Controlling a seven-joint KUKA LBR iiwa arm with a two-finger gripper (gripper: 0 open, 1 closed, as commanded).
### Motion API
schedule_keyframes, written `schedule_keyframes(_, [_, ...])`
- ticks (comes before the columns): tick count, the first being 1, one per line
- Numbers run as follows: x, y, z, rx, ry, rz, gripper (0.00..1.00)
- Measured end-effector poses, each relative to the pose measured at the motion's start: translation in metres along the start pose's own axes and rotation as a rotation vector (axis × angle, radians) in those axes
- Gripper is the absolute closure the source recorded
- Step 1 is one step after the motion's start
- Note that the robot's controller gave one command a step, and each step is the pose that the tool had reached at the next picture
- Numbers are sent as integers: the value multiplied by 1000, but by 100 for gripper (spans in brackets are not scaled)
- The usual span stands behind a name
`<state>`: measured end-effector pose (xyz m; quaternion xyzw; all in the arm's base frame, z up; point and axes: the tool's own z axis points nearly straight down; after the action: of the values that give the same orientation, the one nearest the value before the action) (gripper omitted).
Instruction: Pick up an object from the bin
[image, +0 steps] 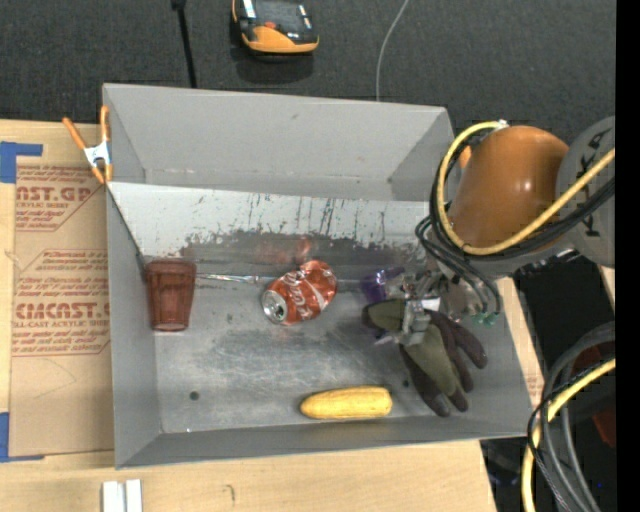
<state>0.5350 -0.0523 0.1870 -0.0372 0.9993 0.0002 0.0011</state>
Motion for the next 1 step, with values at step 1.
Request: schedule_keyframes(1, [0, 0, 0, 0, 0, 0, 100])
